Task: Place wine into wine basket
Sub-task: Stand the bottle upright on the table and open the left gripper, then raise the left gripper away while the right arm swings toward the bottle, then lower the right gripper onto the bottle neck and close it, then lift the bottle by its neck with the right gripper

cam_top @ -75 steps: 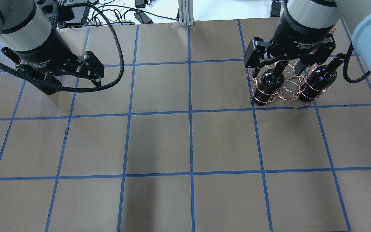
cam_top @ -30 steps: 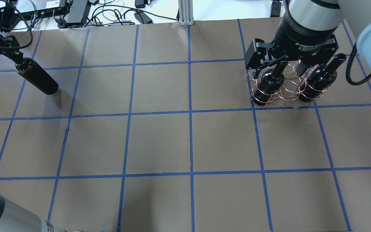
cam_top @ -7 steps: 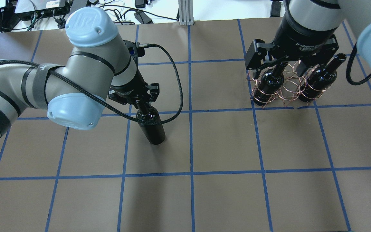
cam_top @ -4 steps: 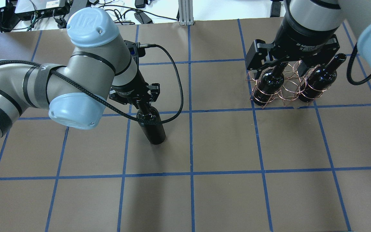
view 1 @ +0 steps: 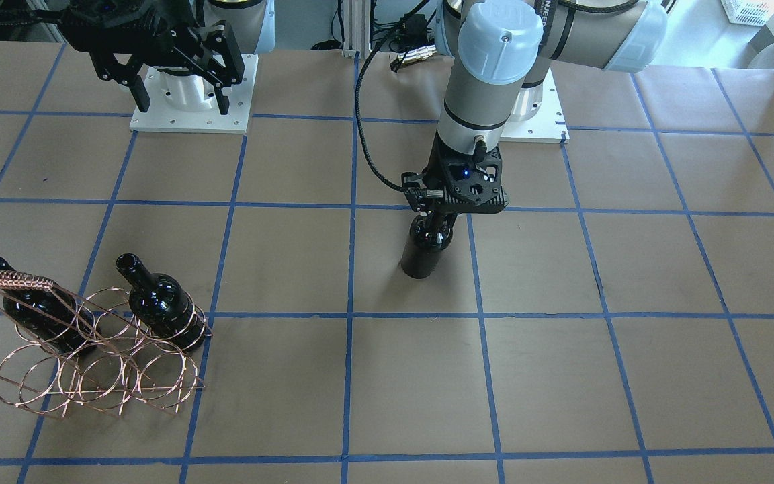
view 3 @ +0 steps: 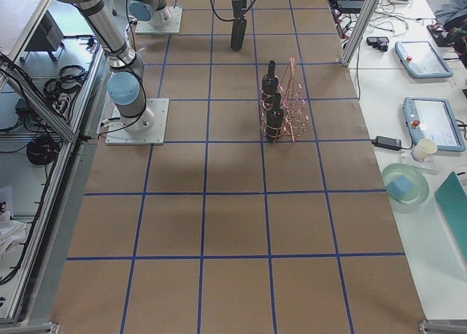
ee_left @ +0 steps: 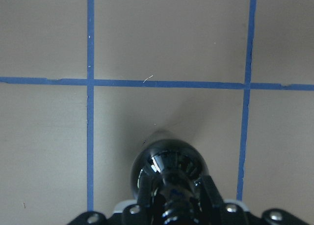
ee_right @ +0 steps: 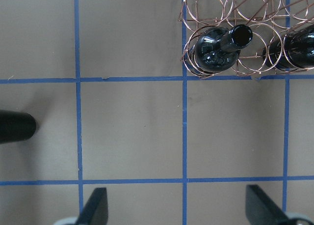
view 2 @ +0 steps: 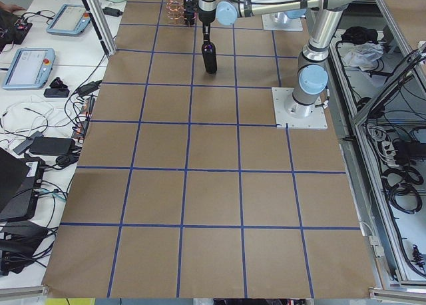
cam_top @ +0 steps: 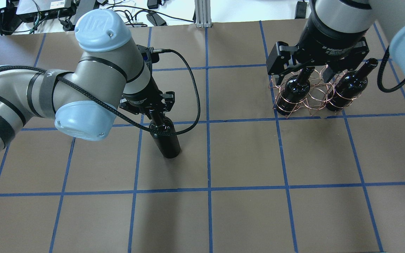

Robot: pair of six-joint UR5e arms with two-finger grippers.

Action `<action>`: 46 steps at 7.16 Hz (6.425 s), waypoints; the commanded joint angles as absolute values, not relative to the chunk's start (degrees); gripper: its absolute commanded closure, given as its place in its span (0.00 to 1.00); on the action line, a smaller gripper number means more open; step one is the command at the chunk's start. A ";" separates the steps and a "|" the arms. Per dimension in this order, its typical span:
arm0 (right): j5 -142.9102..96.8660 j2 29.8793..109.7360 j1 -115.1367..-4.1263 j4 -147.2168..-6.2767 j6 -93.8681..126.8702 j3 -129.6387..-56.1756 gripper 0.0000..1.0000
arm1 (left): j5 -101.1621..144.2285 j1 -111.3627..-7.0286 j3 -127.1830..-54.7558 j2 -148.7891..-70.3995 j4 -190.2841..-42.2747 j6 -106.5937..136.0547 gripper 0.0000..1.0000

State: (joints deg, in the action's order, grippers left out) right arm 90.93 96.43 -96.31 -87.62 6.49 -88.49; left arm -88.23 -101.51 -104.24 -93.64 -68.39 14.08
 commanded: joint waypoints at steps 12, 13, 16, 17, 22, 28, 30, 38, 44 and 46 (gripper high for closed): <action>90.89 91.34 -100.80 -94.25 15.27 -88.95 0.00 | -94.04 -82.02 -85.86 -88.69 -89.73 -4.88 0.00; 90.88 87.40 -104.29 -97.18 16.25 -88.16 0.00 | -93.96 -81.31 -85.96 -88.59 -89.82 -5.36 0.00; 91.05 76.67 -118.34 -101.42 39.55 -81.68 0.00 | -92.21 -80.69 -86.13 -88.51 -90.09 -6.24 0.00; 90.97 73.86 -121.87 -103.08 47.03 -80.26 0.00 | -92.02 -80.77 -86.13 -88.42 -90.09 -6.50 0.00; 90.97 69.35 -124.54 -104.41 48.08 -78.49 0.01 | -92.11 -80.77 -86.75 -87.89 -90.26 -8.09 0.00; 90.44 67.41 -124.72 -106.43 48.16 -79.19 0.55 | -91.85 -80.77 -88.42 -87.54 -90.18 -8.17 0.00; 90.35 67.41 -124.72 -106.35 47.29 -79.19 0.86 | -91.76 -80.77 -88.42 -87.54 -90.18 -8.26 0.00; 88.33 67.85 -124.98 -104.43 46.85 -79.36 0.24 | -91.76 -80.51 -88.77 -87.45 -89.91 -10.37 0.00; 87.98 67.76 -126.30 -103.89 46.85 -79.98 0.79 | -89.48 -80.60 -89.38 -87.36 -90.44 -10.37 0.00; 88.42 67.94 -126.04 -103.89 46.50 -79.89 0.85 | -89.38 -80.60 -89.73 -87.45 -90.26 -10.37 0.00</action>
